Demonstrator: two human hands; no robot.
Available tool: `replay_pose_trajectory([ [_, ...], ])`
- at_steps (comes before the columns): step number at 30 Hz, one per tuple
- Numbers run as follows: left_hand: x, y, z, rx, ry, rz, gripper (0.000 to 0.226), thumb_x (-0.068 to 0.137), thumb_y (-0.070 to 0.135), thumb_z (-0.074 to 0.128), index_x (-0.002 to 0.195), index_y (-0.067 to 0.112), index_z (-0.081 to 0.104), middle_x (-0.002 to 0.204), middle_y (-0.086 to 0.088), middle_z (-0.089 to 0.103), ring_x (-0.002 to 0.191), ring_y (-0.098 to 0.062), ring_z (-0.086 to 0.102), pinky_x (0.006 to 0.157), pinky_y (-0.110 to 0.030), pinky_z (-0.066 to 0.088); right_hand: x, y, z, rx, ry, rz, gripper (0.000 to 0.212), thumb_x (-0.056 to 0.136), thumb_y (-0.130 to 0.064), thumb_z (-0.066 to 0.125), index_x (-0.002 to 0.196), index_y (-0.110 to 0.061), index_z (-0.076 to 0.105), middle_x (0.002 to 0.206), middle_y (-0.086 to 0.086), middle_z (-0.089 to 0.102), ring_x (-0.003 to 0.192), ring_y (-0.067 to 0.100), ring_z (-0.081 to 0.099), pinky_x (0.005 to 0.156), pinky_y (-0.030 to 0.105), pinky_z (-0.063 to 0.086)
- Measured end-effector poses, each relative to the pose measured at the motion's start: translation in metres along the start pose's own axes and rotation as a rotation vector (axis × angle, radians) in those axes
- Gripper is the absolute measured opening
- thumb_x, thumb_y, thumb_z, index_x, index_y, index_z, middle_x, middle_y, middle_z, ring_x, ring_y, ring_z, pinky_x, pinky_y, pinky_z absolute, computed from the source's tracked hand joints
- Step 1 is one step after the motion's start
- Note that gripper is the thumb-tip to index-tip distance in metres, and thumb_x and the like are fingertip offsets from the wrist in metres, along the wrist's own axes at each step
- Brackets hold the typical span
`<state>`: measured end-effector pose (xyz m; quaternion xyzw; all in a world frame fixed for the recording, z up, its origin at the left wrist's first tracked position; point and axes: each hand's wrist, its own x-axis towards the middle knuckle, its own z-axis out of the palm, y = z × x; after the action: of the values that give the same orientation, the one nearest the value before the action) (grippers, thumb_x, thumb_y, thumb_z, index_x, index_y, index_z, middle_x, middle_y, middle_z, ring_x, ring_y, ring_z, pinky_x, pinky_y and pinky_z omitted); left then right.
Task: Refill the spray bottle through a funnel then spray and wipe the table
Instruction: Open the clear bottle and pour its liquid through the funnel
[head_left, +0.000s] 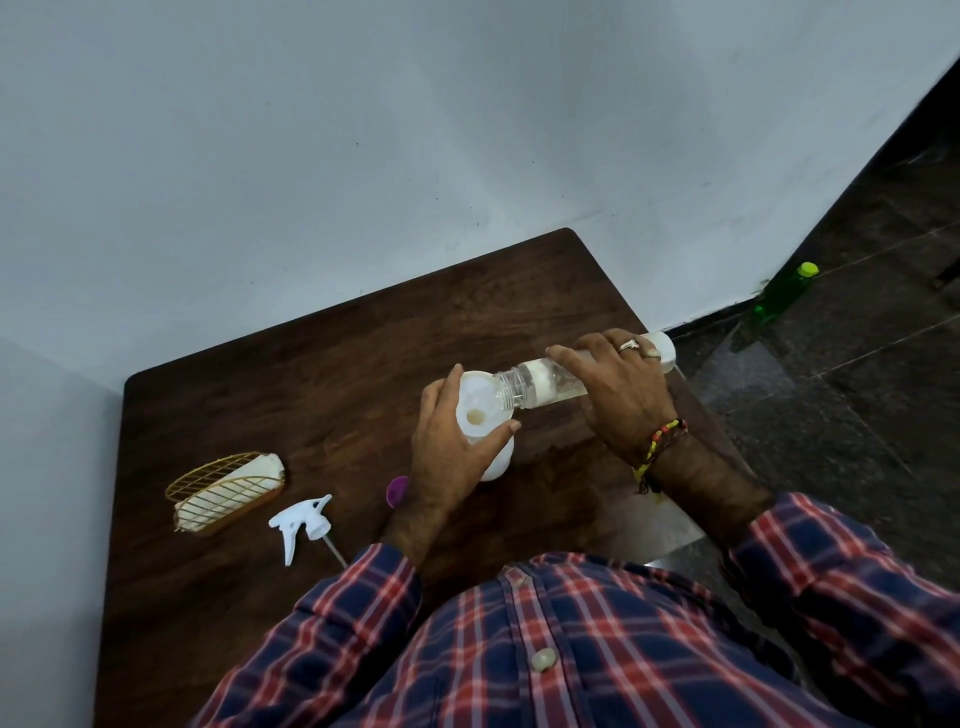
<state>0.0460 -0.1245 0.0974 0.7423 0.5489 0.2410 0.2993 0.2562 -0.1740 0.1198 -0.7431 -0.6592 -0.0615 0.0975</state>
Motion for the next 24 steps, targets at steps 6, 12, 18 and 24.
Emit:
replay_pose_trajectory([
  [6, 0.0005, 0.0005, 0.0000, 0.004, 0.000, -0.003, 0.096, 0.070, 0.051, 0.080, 0.148, 0.019, 0.035, 0.143, -0.002, 0.040, 0.126, -0.017, 0.045, 0.096, -0.026, 0.040, -0.0002, -0.0004, 0.0001, 0.012, -0.002, -0.002, 0.061, 0.072, -0.010, 0.068, 0.129, -0.030, 0.057, 0.114, 0.007, 0.063, 0.111, 0.034, 0.056, 0.097, 0.053, 0.041],
  [12, 0.0004, 0.0017, -0.0003, 0.008, -0.008, -0.005, 0.096, 0.071, 0.051, 0.080, 0.149, 0.019, 0.034, 0.144, -0.002, 0.039, 0.126, -0.018, 0.045, 0.098, -0.029, 0.042, -0.0002, -0.0008, -0.0004, 0.023, -0.011, -0.003, 0.064, 0.068, -0.009, 0.074, 0.127, -0.028, 0.059, 0.113, 0.010, 0.064, 0.110, 0.036, 0.058, 0.096, 0.055, 0.042],
  [18, -0.0001, 0.0025, -0.0006, 0.012, -0.003, -0.004, 0.096, 0.071, 0.051, 0.080, 0.148, 0.019, 0.034, 0.144, -0.002, 0.040, 0.127, -0.018, 0.045, 0.098, -0.029, 0.043, -0.0001, -0.0009, -0.0010, 0.020, -0.021, -0.003, 0.064, 0.069, -0.009, 0.072, 0.129, -0.028, 0.058, 0.115, 0.009, 0.063, 0.112, 0.036, 0.056, 0.097, 0.056, 0.041],
  [24, -0.0014, 0.0031, -0.0019, 0.004, 0.000, -0.002, 0.096, 0.071, 0.050, 0.080, 0.149, 0.018, 0.035, 0.143, -0.003, 0.040, 0.127, -0.017, 0.045, 0.097, -0.027, 0.041, -0.0005, -0.0013, -0.0006, 0.010, 0.005, -0.004, 0.061, 0.071, -0.010, 0.069, 0.128, -0.029, 0.058, 0.113, 0.007, 0.063, 0.112, 0.035, 0.056, 0.096, 0.053, 0.042],
])
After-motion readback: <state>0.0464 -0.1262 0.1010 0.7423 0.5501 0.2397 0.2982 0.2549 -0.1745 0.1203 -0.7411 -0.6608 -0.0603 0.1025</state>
